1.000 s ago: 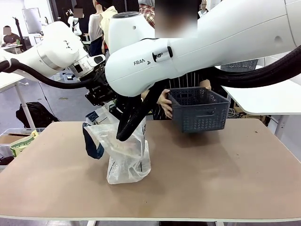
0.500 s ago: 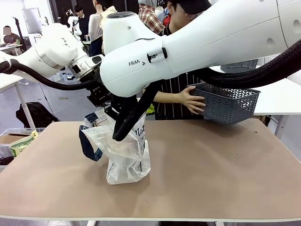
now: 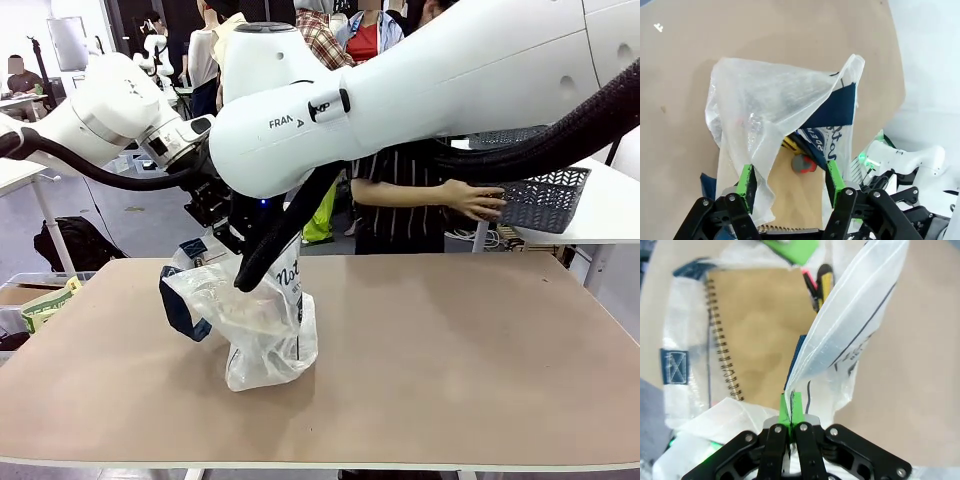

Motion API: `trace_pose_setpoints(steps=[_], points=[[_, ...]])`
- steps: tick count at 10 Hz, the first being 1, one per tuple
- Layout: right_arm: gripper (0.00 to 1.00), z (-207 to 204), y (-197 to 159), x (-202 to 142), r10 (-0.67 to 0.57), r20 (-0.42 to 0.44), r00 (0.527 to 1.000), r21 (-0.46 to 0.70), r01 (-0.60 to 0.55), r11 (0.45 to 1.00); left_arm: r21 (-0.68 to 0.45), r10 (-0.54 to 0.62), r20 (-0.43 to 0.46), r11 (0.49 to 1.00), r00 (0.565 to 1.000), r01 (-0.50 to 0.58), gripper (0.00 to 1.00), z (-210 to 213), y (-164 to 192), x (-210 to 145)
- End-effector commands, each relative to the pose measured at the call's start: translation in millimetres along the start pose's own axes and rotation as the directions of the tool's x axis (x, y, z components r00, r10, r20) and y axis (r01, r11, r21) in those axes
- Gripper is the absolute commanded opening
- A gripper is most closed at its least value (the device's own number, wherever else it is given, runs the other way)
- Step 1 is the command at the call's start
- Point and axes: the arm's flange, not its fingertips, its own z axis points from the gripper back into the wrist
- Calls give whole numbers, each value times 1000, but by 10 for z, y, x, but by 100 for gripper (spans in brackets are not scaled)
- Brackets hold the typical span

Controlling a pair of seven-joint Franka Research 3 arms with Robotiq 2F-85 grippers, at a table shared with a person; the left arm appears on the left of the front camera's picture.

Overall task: Transfer purchased items from the store into the shopping bag.
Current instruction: Move the Reusable shopping bag to the right side of the table.

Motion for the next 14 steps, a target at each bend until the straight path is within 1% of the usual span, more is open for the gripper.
trace_pose_setpoints(steps=[1, 2, 3, 4, 7, 10, 12, 14], points=[[0, 43, -70, 34, 25, 0, 1000, 68, -25, 997, -74, -15, 5, 997, 1000, 16, 71, 42, 24, 33], [0, 46, -107, 32, 36, -12, 999, 87, -35, 996, -125, -38, -6, 991, 999, 37, 71, 65, 21, 21], [0, 42, -116, 46, 33, -14, 999, 85, -31, 996, -139, -28, 2, 990, 1000, 28, 71, 75, 41, 23], [0, 27, -100, 67, 35, -18, 999, 87, -33, 996, -164, -35, -20, 986, 999, 31, 71, 81, 67, 33], [0, -13, 10, 184, 39, -27, 999, 73, -36, 997, -187, -45, -36, 982, 998, 37, 71, 76, 80, 47], [0, -79, 150, 296, 79, -47, 996, 72, -75, 995, -198, -49, -43, 979, 998, 40, 71, 42, 38, 76], [0, -158, 211, 350, 98, -67, 993, 85, -92, 992, -228, -97, -27, 970, 995, 89, 71, 53, 7, 49], [0, -185, 291, 382, 129, -66, 989, 101, -122, 987, -228, -112, -42, 968, 993, 99, 71, 11, -27, 85]])
